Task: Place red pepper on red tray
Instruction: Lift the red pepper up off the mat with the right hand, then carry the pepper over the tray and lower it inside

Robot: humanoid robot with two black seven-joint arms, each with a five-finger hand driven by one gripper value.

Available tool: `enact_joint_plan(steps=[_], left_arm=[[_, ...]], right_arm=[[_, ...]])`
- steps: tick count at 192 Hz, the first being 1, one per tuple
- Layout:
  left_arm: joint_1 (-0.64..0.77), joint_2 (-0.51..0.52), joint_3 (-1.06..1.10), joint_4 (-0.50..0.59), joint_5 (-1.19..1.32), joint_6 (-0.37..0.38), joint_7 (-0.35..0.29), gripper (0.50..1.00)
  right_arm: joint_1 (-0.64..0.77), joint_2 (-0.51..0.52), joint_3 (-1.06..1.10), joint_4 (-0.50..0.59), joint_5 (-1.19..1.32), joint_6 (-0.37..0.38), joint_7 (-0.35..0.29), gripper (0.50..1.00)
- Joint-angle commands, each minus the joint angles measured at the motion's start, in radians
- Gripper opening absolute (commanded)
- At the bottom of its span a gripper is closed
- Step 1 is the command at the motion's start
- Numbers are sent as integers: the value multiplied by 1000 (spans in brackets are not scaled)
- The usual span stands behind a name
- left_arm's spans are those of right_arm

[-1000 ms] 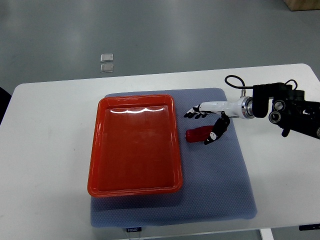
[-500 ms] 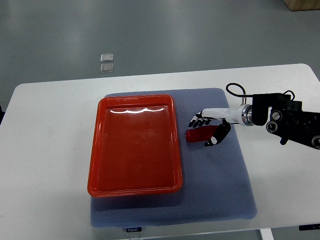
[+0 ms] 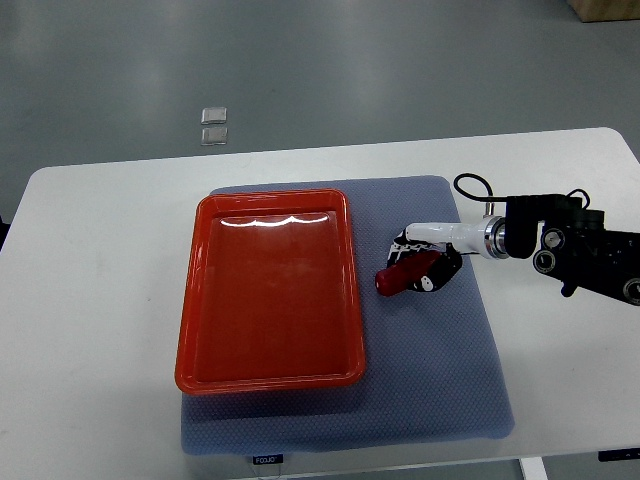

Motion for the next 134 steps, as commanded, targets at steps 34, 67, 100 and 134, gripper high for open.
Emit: enact_joint_plan(steps=[34, 67, 100, 134], left_arm=[[0, 0, 0, 3, 0, 0, 0, 1000], [0, 0, 0, 0, 0, 0, 0, 1000], [0, 0, 3, -6, 0, 0, 0, 1000], [0, 0, 3, -7, 0, -1, 0, 1000]], right_arm=[[47, -48, 32, 6, 2, 52, -2, 500], [147, -75, 75, 18, 14, 86, -3, 500], [233, -45, 75, 18, 57, 96, -26, 500], [263, 77, 58, 3, 80, 90, -45, 500]])
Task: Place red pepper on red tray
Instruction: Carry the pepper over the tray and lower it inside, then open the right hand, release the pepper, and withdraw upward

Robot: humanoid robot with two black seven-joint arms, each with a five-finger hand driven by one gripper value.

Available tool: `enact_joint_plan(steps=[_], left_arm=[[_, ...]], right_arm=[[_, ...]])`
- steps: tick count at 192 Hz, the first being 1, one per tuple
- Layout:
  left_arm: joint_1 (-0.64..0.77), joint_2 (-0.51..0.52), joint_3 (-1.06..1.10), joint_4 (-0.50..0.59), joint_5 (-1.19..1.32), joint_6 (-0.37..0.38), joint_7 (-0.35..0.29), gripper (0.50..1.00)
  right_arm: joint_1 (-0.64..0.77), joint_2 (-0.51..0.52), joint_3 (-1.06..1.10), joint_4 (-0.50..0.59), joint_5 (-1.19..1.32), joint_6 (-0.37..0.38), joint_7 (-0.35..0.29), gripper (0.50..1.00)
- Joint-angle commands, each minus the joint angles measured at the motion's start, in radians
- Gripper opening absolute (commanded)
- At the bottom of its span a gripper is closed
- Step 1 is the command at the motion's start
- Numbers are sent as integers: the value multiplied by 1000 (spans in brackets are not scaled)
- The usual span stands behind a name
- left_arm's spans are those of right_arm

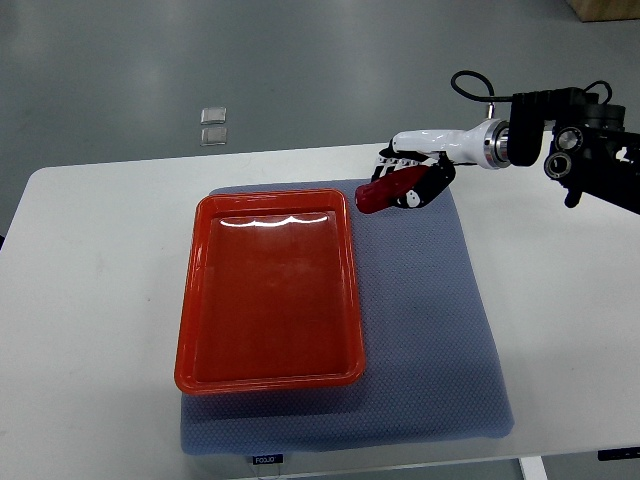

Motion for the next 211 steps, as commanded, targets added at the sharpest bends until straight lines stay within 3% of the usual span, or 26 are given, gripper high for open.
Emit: enact_joint_plan(steps=[1, 87, 131, 199, 211], left_arm=[[0, 0, 0, 0, 0, 0, 0, 1000], [0, 0, 3, -2, 1, -1, 0, 1000], [0, 0, 2, -2, 1, -1, 0, 1000], [0, 0, 3, -2, 1, -1, 0, 1000], [0, 0, 3, -2, 1, -1, 0, 1000]], right_arm=[[18, 83, -14, -15, 7, -7, -6, 500], [-8, 491, -92, -268, 16, -122, 5, 500], [-84, 494, -99, -328, 6, -151, 5, 500], [-137, 494, -104, -331, 1, -189, 23, 500], [-135, 494, -103, -331, 3, -189, 23, 602]])
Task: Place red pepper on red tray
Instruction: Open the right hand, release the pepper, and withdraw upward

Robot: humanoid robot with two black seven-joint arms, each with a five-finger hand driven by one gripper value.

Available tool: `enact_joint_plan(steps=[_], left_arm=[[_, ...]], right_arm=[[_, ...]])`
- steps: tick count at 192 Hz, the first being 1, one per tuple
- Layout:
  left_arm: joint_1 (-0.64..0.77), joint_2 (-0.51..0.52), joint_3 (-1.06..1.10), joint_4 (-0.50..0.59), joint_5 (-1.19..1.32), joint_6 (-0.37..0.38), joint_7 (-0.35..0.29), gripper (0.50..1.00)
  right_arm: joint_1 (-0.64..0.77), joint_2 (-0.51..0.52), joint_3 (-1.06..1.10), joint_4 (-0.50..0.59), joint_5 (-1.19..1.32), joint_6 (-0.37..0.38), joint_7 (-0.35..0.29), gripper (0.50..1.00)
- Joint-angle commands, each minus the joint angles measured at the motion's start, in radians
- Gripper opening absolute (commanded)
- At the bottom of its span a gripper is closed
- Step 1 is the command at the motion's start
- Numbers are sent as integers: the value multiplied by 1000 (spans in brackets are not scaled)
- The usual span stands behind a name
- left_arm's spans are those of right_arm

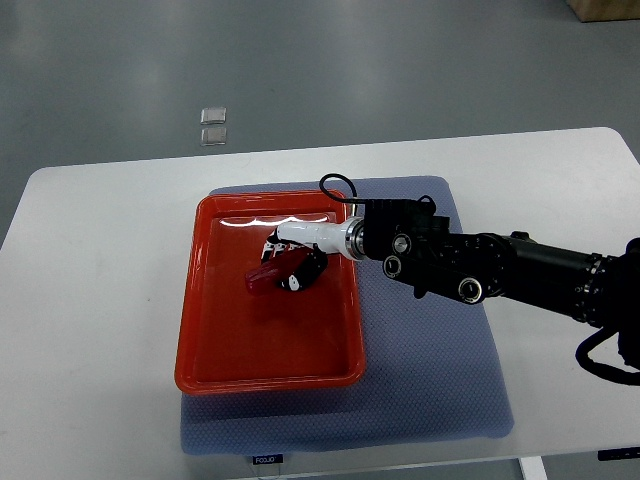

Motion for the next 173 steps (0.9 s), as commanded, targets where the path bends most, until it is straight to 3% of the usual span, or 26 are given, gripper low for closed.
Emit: enact_joint_plan(steps=[1, 10, 18, 43, 95, 143, 163, 173], left_arm=[[0, 0, 0, 0, 0, 0, -1, 1000], [0, 0, -2, 0, 0, 0, 1, 1000], [0, 0, -2, 2, 0, 0, -1, 1000], [0, 0, -3, 2, -2, 0, -1, 1000], [0, 0, -5, 3, 0, 0, -1, 1000], [0, 0, -3, 2, -2, 0, -1, 1000], [0, 0, -2, 2, 0, 0, -1, 1000], [0, 0, -2, 0, -2, 0, 1, 1000]], right_arm=[[-1, 0, 2, 0, 1, -1, 0, 603], [-1, 0, 7, 0, 8, -1, 5, 705], [1, 0, 11, 0, 9, -1, 11, 760], [3, 0, 21, 2, 17, 0, 14, 854], [6, 0, 175, 9, 52, 8, 15, 858], [-108, -15, 565, 11, 325, 0, 54, 858], [-215, -3, 778, 11, 511, 7, 109, 864], [-272, -3, 864, 9, 626, 14, 150, 905]])
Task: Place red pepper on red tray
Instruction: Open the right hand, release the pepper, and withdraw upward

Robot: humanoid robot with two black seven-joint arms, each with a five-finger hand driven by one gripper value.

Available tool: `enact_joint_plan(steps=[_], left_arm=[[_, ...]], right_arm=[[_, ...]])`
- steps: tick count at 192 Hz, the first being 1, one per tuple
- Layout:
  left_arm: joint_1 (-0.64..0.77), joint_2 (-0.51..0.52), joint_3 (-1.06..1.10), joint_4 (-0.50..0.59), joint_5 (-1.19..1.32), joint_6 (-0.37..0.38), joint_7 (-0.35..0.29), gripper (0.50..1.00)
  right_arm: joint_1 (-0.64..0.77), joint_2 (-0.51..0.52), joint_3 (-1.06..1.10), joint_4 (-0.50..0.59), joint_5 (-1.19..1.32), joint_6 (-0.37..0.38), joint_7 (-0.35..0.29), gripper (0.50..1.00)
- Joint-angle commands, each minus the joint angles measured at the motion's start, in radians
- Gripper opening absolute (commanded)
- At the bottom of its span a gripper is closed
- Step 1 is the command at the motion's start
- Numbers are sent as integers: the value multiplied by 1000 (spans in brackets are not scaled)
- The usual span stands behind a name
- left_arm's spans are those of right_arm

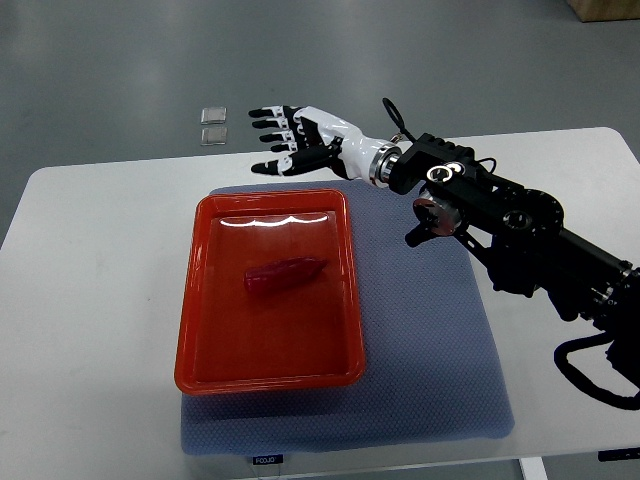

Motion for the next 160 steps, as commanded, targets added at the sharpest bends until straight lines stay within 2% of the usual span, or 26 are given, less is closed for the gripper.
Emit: enact_joint_plan(steps=[1, 18, 47, 76, 160], left_arm=[[0, 0, 0, -2, 0, 0, 1, 1000], [0, 0, 0, -2, 1, 0, 1, 1000], [0, 0, 0, -2, 1, 0, 1, 1000], [0, 0, 0, 0, 1, 0, 0, 1000], [0, 0, 0, -2, 1, 0, 1, 1000]], right_arm=[[-102, 4, 174, -2, 193, 11, 65, 905], [-165, 1, 261, -14, 382, 24, 109, 911], [-252, -19, 315, -14, 561, 64, 128, 913], [-283, -17, 317, -16, 580, 90, 128, 913], [-304, -8, 315, -46, 581, 91, 129, 913]])
